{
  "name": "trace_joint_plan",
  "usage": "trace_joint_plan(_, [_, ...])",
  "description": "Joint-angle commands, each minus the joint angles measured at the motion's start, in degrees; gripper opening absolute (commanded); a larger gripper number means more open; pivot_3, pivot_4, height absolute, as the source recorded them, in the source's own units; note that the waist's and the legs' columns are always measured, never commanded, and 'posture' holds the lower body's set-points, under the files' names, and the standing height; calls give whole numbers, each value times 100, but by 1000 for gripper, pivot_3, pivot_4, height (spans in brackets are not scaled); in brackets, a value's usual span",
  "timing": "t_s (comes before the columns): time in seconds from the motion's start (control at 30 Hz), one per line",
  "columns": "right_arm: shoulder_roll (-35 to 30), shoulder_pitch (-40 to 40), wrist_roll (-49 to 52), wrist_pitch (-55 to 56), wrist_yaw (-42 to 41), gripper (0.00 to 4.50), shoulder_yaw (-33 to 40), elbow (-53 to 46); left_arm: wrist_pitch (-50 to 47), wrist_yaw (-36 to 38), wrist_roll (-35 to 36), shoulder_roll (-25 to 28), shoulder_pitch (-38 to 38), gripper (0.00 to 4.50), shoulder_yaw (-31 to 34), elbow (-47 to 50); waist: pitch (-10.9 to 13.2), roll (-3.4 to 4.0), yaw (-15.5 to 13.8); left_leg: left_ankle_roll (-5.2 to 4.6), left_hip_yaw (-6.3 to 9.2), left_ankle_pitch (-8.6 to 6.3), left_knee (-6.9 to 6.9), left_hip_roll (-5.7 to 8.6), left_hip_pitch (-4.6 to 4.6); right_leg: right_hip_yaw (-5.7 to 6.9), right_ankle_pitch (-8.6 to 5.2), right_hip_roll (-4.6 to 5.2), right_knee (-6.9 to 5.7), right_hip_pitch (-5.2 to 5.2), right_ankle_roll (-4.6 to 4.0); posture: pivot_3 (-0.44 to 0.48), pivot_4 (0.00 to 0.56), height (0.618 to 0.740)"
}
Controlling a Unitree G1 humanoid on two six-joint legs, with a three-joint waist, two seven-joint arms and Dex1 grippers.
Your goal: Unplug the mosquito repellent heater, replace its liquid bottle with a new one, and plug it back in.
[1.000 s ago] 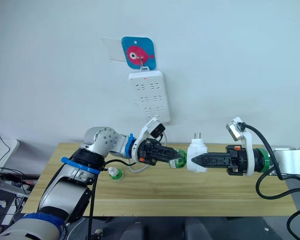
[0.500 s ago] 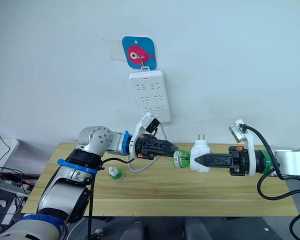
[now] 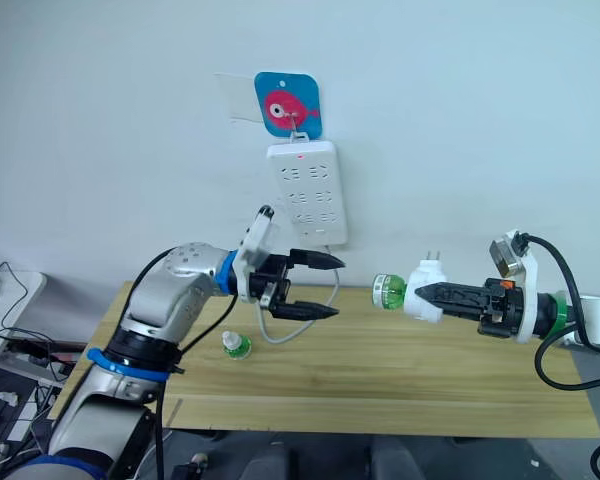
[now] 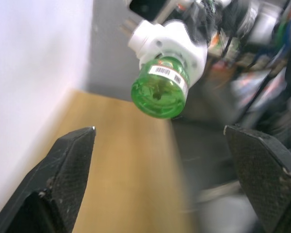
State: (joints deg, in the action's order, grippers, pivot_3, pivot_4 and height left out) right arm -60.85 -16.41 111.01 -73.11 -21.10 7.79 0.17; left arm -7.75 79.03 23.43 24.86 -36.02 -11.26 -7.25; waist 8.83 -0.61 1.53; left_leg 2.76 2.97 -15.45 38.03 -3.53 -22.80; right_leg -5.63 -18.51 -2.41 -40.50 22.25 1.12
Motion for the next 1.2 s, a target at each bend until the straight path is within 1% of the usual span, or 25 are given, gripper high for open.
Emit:
trace_joint_plan(0.03, [-3,-232,196,-39,-108,3019,165,23,3240,-165,-784,-487,-144,4464,149,-671,-1,1,-24,-1,-1,0,1,2,0,-2,1,1,1,0,1,14,134,740])
trace_joint_plan(0.13, [28,-335,199,-112,-142,3019,154,37,5244,-316,-1065,-835,-399,4464,240,-1483,0,0,-67,-1,-3,-1,2,5,-3,-2,4,4,10,-3,5,11,136,740])
trace_joint_plan(0.2, [52,-366,199,-160,-172,3019,146,1,6180,-403,-1088,-1008,-588,4464,226,-1900,0,0,-88,-2,-4,-1,2,5,-7,-3,6,4,17,-3,7,10,136,740])
trace_joint_plan(0.27, [94,-392,199,-181,-173,3019,142,-32,6833,-428,-1069,-1098,-725,4464,136,-2252,-1,0,-93,-3,-5,-2,1,5,-10,-4,6,4,21,-2,7,10,136,740])
trace_joint_plan(0.33, [132,-417,199,-192,-171,3019,133,-77,7202,-584,-1169,-1192,-877,4464,70,-2640,-1,0,-95,-4,-7,-2,-1,4,-12,-3,6,4,26,-3,7,5,135,740])
trace_joint_plan(0.47, [196,-440,199,-207,-183,3019,166,-113,7554,-650,-1059,-1333,-1077,4464,-166,-2977,-1,0,-97,-5,-6,-3,-3,4,-13,-2,7,4,29,-4,7,-2,134,740])
trace_joint_plan(0.67, [237,-482,199,-250,-211,3019,192,-166,7775,-625,-852,-1238,-1090,4464,-534,-3099,-1,1,-99,-5,-5,-3,-2,4,-12,-1,9,4,28,-4,10,-14,132,740])
trace_joint_plan(0.87, [246,-461,199,-248,-266,3019,209,-234,7888,-741,-862,-1176,-1144,4464,-657,-3257,-1,1,-98,-5,-4,-3,-1,4,-13,-1,9,4,28,-4,10,-21,132,740])
trace_joint_plan(1.13, [272,-437,199,-226,-317,3019,171,-339,8145,-955,-829,-1242,-1306,4464,-763,-3365,-1,1,-91,-5,-3,-3,-1,4,-13,0,9,4,28,-4,10,-22,128,740])
trace_joint_plan(1.17, [270,-426,199,-225,-319,3019,170,-341,8154,-972,-819,-1232,-1313,4061,-782,-3363,-1,1,-90,-5,-3,-3,-1,4,-13,1,9,4,28,-4,10,-22,128,740])
trace_joint_plan(1.2, [263,-416,199,-229,-325,3019,170,-337,8156,-970,-801,-1215,-1314,3843,-813,-3358,-1,1,-87,-5,-4,-3,-1,4,-12,0,9,4,28,-5,10,-23,128,740])
